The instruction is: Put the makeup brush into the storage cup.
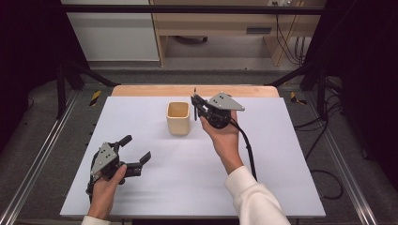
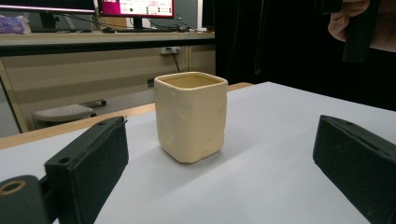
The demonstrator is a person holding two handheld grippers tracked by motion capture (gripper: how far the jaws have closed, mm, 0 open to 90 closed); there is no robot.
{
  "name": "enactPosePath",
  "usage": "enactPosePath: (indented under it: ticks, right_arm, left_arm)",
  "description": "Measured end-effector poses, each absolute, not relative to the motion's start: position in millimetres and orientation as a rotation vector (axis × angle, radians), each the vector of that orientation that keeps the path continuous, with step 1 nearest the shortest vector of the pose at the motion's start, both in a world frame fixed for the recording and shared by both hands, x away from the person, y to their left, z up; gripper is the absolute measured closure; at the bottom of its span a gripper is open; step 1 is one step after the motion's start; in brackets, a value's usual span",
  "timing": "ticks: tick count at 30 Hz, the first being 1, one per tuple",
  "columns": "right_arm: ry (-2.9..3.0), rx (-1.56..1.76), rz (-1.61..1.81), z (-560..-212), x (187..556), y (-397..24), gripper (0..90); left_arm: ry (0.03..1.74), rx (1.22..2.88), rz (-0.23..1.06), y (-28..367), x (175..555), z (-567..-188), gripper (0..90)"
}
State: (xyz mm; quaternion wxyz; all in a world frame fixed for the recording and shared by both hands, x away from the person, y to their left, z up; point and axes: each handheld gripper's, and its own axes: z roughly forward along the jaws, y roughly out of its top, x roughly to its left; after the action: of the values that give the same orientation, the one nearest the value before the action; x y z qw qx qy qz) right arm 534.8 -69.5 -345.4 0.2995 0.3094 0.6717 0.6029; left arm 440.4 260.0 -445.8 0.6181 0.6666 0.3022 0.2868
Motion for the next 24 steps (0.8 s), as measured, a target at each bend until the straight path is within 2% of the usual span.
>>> enactPosePath:
  ticks: [24]
  right_arm:
    - [1.757,0.834,1.600,-341,551,-60,83.4]
  left_arm:
    - [0.684,1.516,0.673,264,440,-444,2.8]
